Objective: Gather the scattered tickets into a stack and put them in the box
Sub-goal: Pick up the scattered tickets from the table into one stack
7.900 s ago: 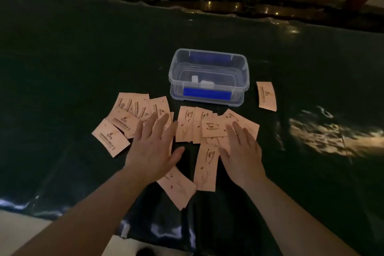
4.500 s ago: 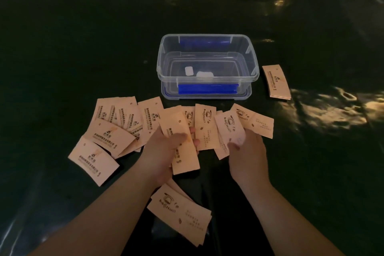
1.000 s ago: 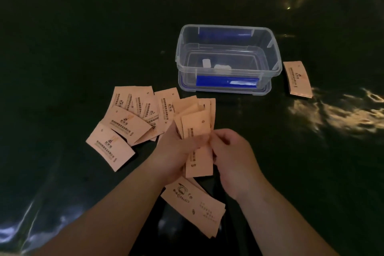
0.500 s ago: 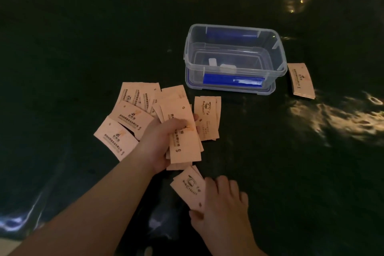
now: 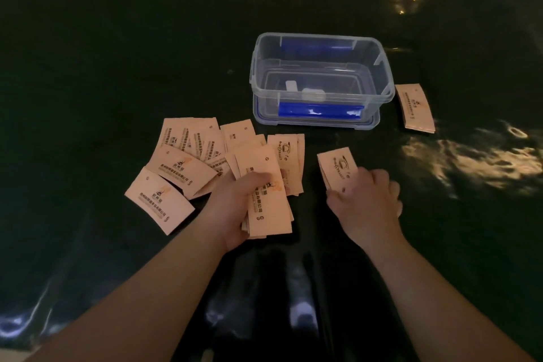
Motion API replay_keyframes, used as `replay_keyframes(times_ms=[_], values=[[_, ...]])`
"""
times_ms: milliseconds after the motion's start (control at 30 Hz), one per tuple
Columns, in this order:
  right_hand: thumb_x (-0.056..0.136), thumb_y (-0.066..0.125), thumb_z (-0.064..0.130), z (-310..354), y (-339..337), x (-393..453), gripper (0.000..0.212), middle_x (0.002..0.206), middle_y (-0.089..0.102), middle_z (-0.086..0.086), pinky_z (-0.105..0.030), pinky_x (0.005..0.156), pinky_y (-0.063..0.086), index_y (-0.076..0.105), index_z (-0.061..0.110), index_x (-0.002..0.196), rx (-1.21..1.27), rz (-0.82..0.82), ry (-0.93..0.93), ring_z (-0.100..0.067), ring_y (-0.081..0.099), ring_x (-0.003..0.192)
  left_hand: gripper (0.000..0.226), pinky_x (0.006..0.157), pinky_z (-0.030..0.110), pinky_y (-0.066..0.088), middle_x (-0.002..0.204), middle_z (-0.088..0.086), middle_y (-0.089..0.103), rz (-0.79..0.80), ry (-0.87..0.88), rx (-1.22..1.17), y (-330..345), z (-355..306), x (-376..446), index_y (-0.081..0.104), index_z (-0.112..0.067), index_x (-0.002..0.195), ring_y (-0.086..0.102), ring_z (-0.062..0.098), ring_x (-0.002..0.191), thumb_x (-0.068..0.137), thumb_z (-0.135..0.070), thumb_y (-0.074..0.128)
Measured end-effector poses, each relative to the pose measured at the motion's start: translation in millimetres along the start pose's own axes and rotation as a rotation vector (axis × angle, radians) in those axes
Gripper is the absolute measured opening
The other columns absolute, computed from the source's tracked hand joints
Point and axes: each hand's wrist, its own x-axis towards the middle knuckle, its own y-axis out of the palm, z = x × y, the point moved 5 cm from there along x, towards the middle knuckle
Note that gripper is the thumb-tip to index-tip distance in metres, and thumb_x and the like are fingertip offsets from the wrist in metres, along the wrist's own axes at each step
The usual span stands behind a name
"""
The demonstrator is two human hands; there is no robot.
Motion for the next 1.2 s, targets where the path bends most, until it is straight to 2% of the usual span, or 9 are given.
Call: replay_keyframes(times_ms=[167,300,467,600,733,833,967,1067,1200], values=[[0.099,0.045,0.045,-9.0,1.5,3.9,0.062,0.145,0.043,-0.011,-0.047,0.104,0.042,0.032,0.015,0.152,0.050,-0.021,-0.060,-0.028,0.043,0.131,0.037,0.086,0.054,0.060,0.103,0.002,0.083,0.017,0.000,0.052,5.9,3.5,3.6,0.062,-0.031,0.129,0.079,0.028,0.098,0.099,-0.009,0.061],[0.104,0.039,0.034,-19.2,-20.9,-12.4,0.024,0.115,0.057,0.008,-0.025,0.066,0.050,0.053,0.021,0.119,0.598,-0.137,0.071,-0.009,0.060,0.096,0.035,0.097,0.058,0.055,0.102,-0.001,0.084,0.034,0.012,0.081,12.1,3.2,6.6,0.062,-0.033,0.125,0.075,0.028,0.107,0.099,-0.009,0.060],[0.101,0.053,0.029,-0.1,-27.7,-40.8,0.017,0.103,0.066,0.010,-0.040,0.084,0.055,0.061,0.041,0.091,1.246,0.158,0.268,-0.011,0.064,0.095,0.042,0.101,0.062,0.052,0.116,0.004,0.080,0.059,0.013,0.099,20.9,6.1,8.3,0.061,-0.030,0.134,0.075,0.029,0.109,0.097,-0.011,0.063],[0.094,0.065,0.028,18.2,-19.1,-50.0,0.006,0.094,0.075,0.003,-0.041,0.076,0.062,0.070,0.030,0.094,1.181,0.330,0.223,-0.015,0.075,0.085,0.047,0.087,0.054,0.061,0.116,0.012,0.080,0.140,0.029,0.056,32.1,3.7,6.7,0.064,-0.022,0.130,0.079,0.031,0.102,0.084,-0.026,0.073],[0.091,0.069,0.035,32.6,-9.6,-52.3,0.009,0.092,0.070,0.007,-0.018,0.059,0.056,0.062,0.030,0.094,0.916,0.307,0.055,-0.001,0.070,0.075,0.043,0.073,0.043,0.065,0.108,0.008,0.081,0.184,0.008,0.058,37.8,2.9,6.8,0.065,-0.026,0.127,0.080,0.026,0.098,0.085,-0.027,0.070],[0.095,0.057,0.044,28.8,-4.8,-40.2,0.017,0.103,0.064,0.008,-0.016,0.071,0.048,0.063,0.028,0.097,0.617,0.127,-0.050,-0.003,0.064,0.090,0.048,0.082,0.049,0.063,0.116,0.009,0.079,0.115,0.008,0.097,27.7,1.7,11.5,0.061,-0.025,0.135,0.079,0.027,0.102,0.091,-0.010,0.071],[0.089,0.057,0.058,4.0,12.3,-19.7,0.058,0.138,0.040,-0.003,-0.043,0.101,0.040,0.050,0.025,0.136,-0.014,-0.051,-0.058,-0.024,0.039,0.125,0.051,0.082,0.053,0.063,0.116,0.008,0.080,0.055,0.014,0.002,11.0,-5.1,16.1,0.056,-0.026,0.141,0.080,0.027,0.099,0.095,-0.005,0.064],[0.092,0.055,0.052,0.9,17.3,-20.3,0.049,0.130,0.048,-0.007,-0.042,0.094,0.045,0.055,0.020,0.130,-0.180,-0.148,-0.176,-0.025,0.047,0.116,0.052,0.072,0.047,0.065,0.116,0.008,0.081,0.050,0.016,-0.031,2.3,-4.7,16.0,0.052,-0.025,0.143,0.080,0.027,0.099,0.097,-0.002,0.059],[0.096,0.054,0.028,3.2,3.2,-21.9,0.025,0.099,0.062,-0.010,-0.037,0.073,0.049,0.067,0.009,0.106,-0.097,-0.315,-0.249,-0.023,0.056,0.086,0.057,0.088,0.060,0.061,0.126,0.010,0.076,0.040,0.026,-0.048,-8.0,-6.0,14.7,0.054,-0.032,0.140,0.076,0.034,0.110,0.094,0.000,0.063]])
